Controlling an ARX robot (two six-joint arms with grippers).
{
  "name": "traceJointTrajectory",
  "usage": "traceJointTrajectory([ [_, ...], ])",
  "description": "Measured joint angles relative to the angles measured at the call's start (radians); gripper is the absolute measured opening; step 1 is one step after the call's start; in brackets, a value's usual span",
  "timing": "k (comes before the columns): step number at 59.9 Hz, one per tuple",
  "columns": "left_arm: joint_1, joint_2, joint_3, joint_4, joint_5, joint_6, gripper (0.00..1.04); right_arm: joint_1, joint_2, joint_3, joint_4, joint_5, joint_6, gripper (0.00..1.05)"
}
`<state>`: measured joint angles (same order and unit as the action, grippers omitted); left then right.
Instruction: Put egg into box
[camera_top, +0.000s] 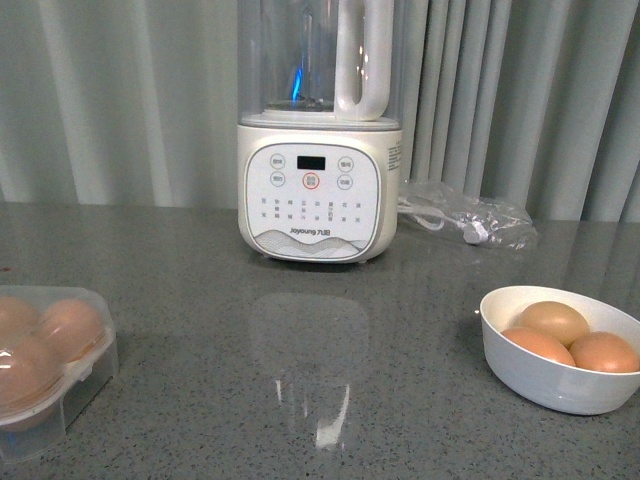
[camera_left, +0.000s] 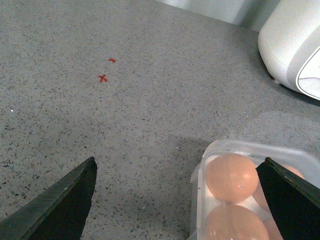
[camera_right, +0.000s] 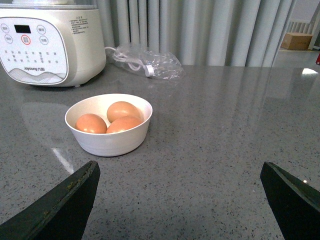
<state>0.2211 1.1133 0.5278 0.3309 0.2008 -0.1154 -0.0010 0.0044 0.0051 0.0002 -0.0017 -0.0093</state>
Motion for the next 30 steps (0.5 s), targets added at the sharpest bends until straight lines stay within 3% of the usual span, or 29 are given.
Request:
traceJointTrajectory([
  [16,-0.187,-0.077,-0.011,-0.060,-0.046,0.039,0.98,0.000,0.000,0.000,0.000,0.000,0.000,0.98],
  [30,-0.212,-0.140,-0.019,-0.138,-0.078,0.101,0.98,0.000,0.000,0.000,0.000,0.000,0.000,0.98],
])
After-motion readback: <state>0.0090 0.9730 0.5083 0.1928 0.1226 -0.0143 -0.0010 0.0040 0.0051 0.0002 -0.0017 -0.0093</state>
